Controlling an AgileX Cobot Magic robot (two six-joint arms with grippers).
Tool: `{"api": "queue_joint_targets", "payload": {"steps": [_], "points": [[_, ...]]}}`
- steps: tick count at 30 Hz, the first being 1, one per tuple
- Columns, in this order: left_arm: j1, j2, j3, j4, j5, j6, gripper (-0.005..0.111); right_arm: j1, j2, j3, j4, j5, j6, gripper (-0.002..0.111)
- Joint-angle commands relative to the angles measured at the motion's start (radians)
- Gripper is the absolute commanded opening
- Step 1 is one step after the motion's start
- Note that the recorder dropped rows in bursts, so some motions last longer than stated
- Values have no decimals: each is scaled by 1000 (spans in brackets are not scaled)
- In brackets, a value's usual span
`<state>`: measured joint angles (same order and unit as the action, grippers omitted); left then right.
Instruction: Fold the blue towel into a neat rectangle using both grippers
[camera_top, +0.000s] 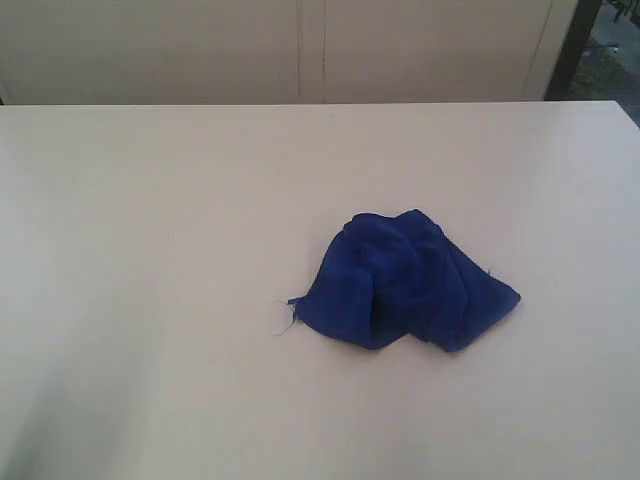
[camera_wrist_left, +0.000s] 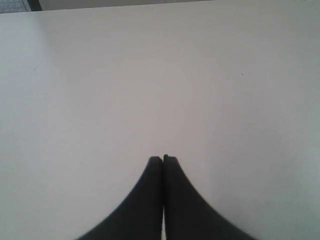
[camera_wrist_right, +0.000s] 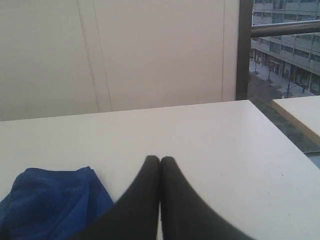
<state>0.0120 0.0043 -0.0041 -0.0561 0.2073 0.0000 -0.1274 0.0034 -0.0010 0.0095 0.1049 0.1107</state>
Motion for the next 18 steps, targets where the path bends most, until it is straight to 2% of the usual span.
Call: {"api": "queue_joint_targets", "payload": {"steps": [1, 7, 18], "points": [[-5, -4, 4, 1, -4, 0, 0, -4, -3, 1, -2, -27, -2, 0], [-5, -4, 4, 1, -4, 0, 0, -4, -3, 1, -2, -220, -2, 0], [-5, -4, 4, 1, -4, 0, 0, -4, -3, 1, -2, -447, -2, 0]]}}
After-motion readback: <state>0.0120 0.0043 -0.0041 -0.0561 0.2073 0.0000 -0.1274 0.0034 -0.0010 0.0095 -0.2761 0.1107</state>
